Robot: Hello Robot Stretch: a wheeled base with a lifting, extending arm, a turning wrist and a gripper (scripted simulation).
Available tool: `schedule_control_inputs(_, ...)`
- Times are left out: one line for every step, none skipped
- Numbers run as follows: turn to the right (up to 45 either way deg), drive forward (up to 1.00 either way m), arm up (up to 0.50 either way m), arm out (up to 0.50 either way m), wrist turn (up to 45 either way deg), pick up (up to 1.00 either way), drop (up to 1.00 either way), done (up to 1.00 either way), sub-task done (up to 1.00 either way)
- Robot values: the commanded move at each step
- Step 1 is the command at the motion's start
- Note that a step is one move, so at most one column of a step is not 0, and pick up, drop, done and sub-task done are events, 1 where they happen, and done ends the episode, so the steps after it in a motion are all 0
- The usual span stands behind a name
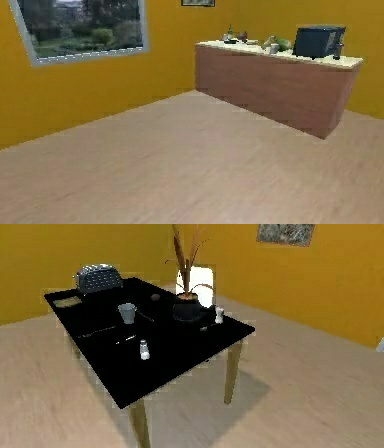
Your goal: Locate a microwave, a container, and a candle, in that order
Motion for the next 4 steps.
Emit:
schedule_control_inputs(0.0,0.45,0.0,0.0,0.0,0.0,0.0,0.0,0.0)
schedule_control_inputs(45.0,0.0,0.0,0.0,0.0,0.0,0.0,0.0,0.0)
schedule_control_inputs(0.0,1.0,0.0,0.0,0.0,0.0,0.0,0.0,0.0)
schedule_control_inputs(6.0,0.0,0.0,0.0,0.0,0.0,0.0,0.0,0.0)
